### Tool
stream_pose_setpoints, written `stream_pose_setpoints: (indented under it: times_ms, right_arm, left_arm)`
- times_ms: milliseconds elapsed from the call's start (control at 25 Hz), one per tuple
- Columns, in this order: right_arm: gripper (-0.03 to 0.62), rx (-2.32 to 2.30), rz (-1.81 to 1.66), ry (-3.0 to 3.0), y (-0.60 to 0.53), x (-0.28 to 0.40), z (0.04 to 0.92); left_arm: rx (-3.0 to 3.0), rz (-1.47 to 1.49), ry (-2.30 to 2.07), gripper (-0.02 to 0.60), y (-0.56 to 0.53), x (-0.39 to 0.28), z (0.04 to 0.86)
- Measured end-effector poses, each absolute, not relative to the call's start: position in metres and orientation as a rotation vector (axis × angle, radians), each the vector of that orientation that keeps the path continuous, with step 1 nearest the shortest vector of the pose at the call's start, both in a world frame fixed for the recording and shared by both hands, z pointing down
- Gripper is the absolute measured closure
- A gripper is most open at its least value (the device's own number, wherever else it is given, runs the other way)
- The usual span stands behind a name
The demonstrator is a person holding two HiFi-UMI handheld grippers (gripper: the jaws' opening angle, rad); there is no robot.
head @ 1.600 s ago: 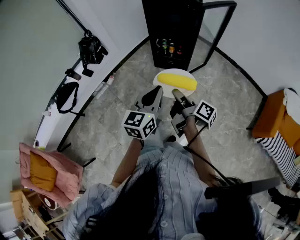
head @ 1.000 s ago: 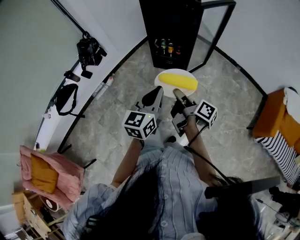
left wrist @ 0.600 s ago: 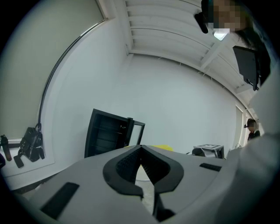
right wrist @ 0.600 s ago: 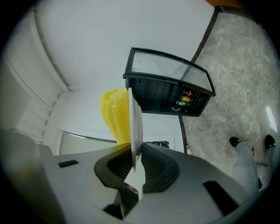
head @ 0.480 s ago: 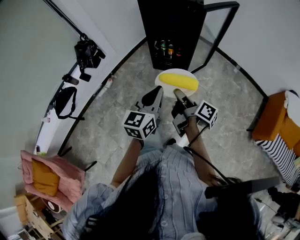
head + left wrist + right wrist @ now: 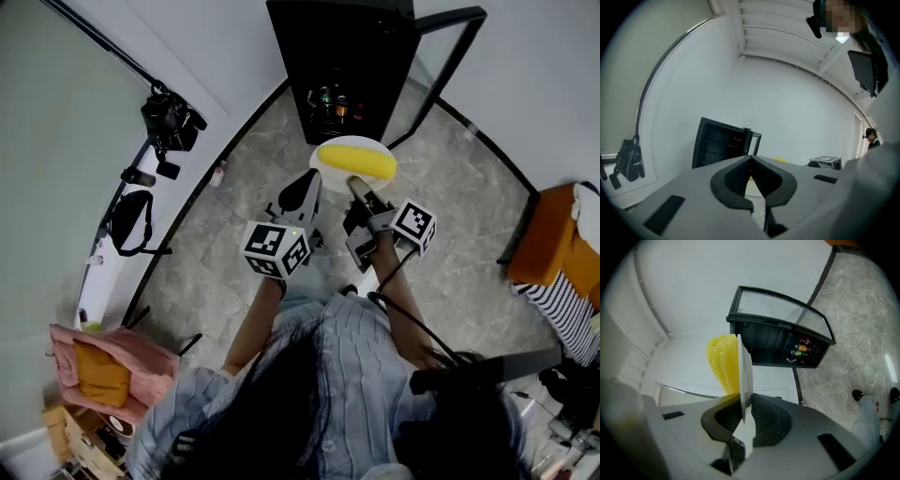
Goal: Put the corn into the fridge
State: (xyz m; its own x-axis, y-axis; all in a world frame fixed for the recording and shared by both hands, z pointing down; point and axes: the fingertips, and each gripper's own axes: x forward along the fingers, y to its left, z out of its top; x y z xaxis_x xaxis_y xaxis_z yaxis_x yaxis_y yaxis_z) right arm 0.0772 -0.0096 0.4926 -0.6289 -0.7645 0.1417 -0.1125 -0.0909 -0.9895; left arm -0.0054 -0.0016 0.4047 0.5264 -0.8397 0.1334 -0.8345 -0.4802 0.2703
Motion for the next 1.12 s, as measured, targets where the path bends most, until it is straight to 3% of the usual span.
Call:
stream_pose_setpoints:
  times_ms: [160, 560, 1120]
  right_arm:
    - [0.549, -0.967, -1.791, 1.694, -0.065, 0.051, 0.5]
    - [0.549, -1.024, -1.721, 1.646, -0.07, 0.058, 0.493]
    - [0.549, -1.075, -1.669, 1.577, -0.167, 0.026, 0.5]
  left_arm:
    - [2.449, -0.021, -1.388, 0.575, -0.06, -0.033, 0.412]
    - [2.5, -0.021, -1.315, 0.575, -0.07, -0.04, 0.404]
    - [2.538, -0.011, -1.208, 0.575, -0.163, -0.082, 0.417]
